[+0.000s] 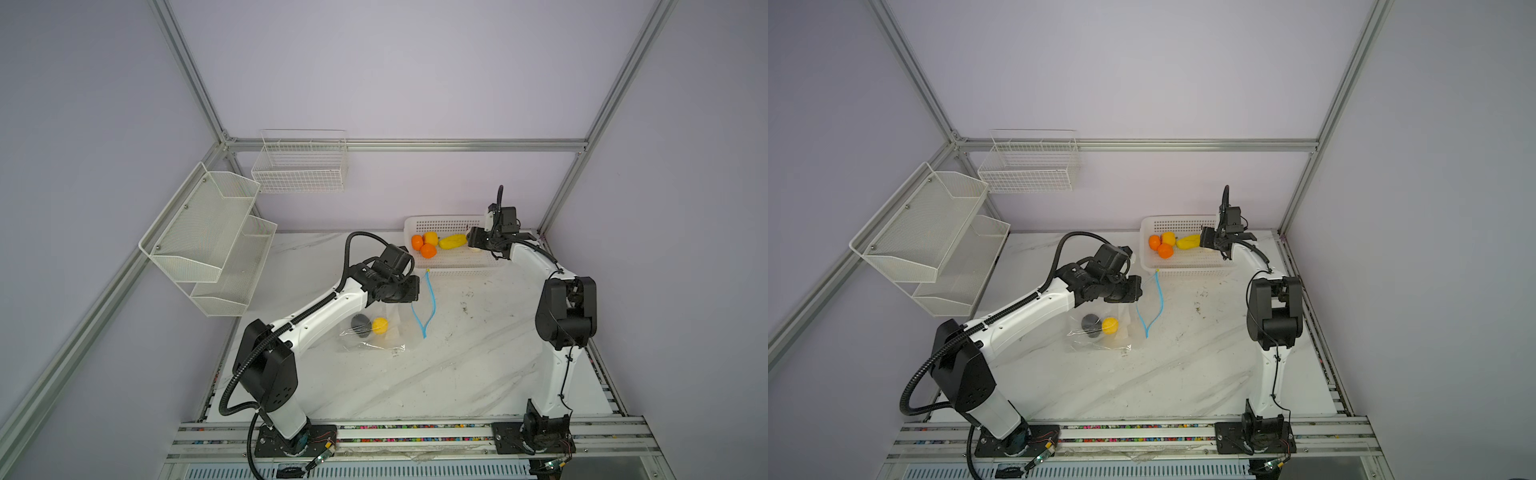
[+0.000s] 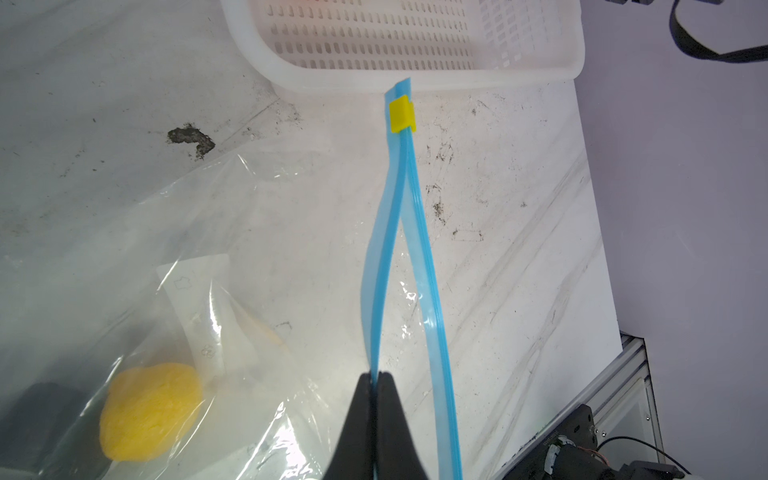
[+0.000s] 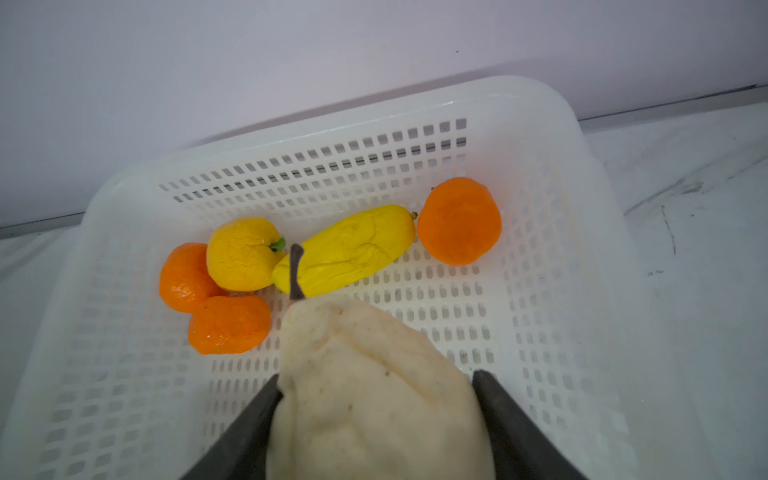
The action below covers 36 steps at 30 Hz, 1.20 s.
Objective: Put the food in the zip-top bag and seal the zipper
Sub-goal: 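Lift the pale pear with the right gripper and carry it to the bag mouth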
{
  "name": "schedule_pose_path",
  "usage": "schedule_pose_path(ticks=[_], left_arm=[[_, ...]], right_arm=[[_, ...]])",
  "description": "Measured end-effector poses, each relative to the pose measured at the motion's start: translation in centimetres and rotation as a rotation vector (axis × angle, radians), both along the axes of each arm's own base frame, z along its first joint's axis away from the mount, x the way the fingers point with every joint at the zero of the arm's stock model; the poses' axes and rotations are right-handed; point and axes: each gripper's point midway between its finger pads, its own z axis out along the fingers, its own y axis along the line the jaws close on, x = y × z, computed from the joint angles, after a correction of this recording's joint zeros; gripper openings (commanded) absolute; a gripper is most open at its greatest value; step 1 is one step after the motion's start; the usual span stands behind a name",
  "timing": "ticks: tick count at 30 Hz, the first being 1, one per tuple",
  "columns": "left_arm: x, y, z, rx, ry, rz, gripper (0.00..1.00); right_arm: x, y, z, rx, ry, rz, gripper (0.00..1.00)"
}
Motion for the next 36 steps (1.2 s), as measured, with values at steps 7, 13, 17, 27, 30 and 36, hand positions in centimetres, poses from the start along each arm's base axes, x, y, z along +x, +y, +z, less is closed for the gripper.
schedule_pose_path(ticks=[7,13,17,27,30,36], left_arm=[[0.2,-0.4,-0.2,-0.003,0.006,-0.005,0.0],[0.4,-0.6,0.4,-0.014,-0.005,-0.006,0.0],[0.5,-0.6,0.5,-0.016,-0.007,-0.007,0.0],[0.4,-0.7,0.5,-0.018,-0.006,-0.009,0.0],[0.4,-0.7,0.5,-0.019,-0.005,-0.009,0.0],[0.4,-0.7,0.5,-0.021,-0.003,-0.012,0.0]], right_arm=[[-4.5,4.3,3.6,0.104,-0.032,0.082,0.59],[-10.4,7.8,4.3,0.204,0.01,0.16,0.58],[-14.4,9.3,4.2,0.291,0.06,0.197,0.57],[-20.1,11.5,5.2,0.428,0.144,0.291,0.57],[-21.2,12.5,5.2,0.449,0.173,0.33,0.57],[-23.0,14.1,4.8,0.48,0.24,0.383,0.56]])
